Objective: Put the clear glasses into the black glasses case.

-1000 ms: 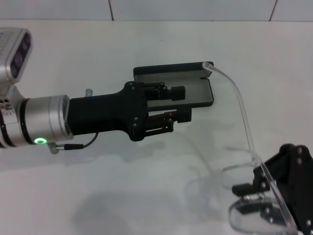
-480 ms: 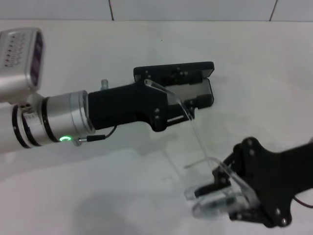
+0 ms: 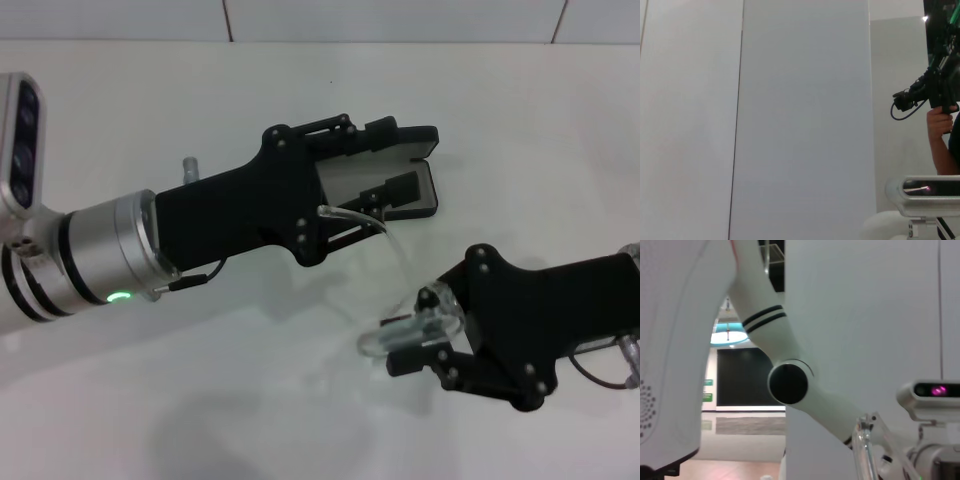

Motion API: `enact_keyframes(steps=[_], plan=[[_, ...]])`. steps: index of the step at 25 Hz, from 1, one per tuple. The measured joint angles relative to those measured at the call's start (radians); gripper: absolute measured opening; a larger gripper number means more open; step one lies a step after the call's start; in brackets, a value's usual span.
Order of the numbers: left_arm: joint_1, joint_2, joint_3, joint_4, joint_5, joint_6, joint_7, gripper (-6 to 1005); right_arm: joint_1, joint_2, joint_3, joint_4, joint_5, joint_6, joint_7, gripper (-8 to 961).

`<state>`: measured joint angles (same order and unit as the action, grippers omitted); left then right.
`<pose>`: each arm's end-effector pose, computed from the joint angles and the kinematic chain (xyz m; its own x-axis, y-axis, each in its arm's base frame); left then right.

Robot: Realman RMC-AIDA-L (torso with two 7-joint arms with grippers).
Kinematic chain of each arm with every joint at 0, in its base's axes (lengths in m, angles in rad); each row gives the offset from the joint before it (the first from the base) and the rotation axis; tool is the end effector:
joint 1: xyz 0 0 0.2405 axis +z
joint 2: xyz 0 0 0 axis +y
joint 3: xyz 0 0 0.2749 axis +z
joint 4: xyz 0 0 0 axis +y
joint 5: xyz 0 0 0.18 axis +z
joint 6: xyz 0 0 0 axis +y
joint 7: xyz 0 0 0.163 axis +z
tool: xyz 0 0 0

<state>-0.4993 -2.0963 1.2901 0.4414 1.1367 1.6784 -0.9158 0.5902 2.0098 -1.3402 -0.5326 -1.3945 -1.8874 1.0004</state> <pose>-0.1722 0.2837 -0.0473 0.5460 -0.0202 0.8375 0.1562 -0.9797 -0.1255 0.1672 0.2583 -0.0338 0.6874 0.0452 -0.7248 0.1959 -0.9726 0.1252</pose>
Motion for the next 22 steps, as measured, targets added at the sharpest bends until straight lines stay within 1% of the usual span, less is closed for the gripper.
enact_keyframes(steps=[5,10,18,22], plan=[[-0.001,-0.001,0.000,-0.005,0.000,0.001,0.005,524,0.004,-0.007,0.002,0.000,0.004,0.057,0.073,162],[-0.006,-0.002,0.001,-0.007,0.007,0.001,0.004,524,0.008,-0.003,0.001,-0.006,0.003,0.088,0.093,167],[-0.003,-0.001,0.002,-0.007,0.009,0.001,0.005,524,0.012,-0.004,0.001,-0.007,0.007,0.119,0.121,175],[-0.004,0.000,0.009,-0.007,0.010,0.001,0.006,525,0.016,0.000,0.001,-0.007,0.007,0.126,0.122,178]])
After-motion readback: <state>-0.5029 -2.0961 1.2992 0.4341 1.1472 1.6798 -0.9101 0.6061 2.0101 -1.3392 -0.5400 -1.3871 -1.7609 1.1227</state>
